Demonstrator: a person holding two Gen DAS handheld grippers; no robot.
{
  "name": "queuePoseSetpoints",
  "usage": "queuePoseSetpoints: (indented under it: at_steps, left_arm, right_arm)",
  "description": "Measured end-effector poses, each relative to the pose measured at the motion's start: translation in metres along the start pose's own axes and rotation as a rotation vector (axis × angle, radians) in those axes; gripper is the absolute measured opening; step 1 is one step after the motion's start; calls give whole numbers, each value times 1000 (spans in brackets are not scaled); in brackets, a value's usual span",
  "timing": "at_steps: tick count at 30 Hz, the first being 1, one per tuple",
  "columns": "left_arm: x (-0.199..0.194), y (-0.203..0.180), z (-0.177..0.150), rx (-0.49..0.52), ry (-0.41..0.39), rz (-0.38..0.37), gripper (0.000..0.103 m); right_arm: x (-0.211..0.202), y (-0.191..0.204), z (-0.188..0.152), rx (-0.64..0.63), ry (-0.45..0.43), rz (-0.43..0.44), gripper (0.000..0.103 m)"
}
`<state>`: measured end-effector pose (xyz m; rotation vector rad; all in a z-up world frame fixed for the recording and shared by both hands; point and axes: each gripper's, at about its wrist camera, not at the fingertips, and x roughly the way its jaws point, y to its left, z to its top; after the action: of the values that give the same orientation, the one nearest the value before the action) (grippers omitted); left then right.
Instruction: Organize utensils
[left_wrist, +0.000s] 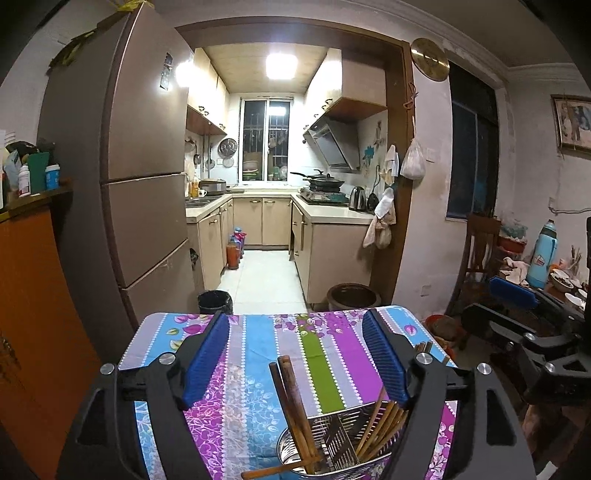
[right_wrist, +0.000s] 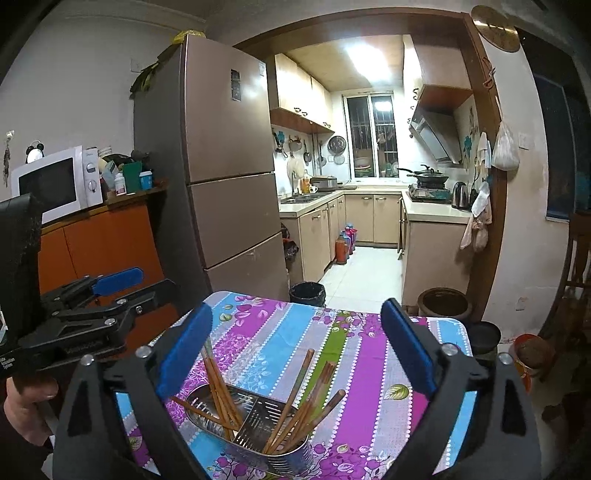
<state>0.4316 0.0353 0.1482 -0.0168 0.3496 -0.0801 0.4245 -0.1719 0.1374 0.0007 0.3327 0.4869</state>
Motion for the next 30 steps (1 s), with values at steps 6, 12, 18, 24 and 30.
queuePoseSetpoints:
  at_steps: [6, 12, 18, 24, 30]
  left_arm:
    - [-6, -3, -4, 14, -7, 2, 77]
    - [-29, -4, -10, 15, -56, 8, 90]
    - [-82, -12, -33, 44, -165, 24, 98]
    - [-133, 1, -61, 3, -232, 40, 98]
    - [-184, 20, -96, -47, -272, 109, 98]
  right_arm:
    - [-6, 3, 0, -9, -11, 1, 90]
    - [-23, 7, -3, -9, -39, 10, 94]
    - [-65, 24, -23, -9, -117, 9, 97]
    - [-118, 45, -54, -45, -194, -6, 97]
    - [-164, 62, -89, -34, -216, -27, 97]
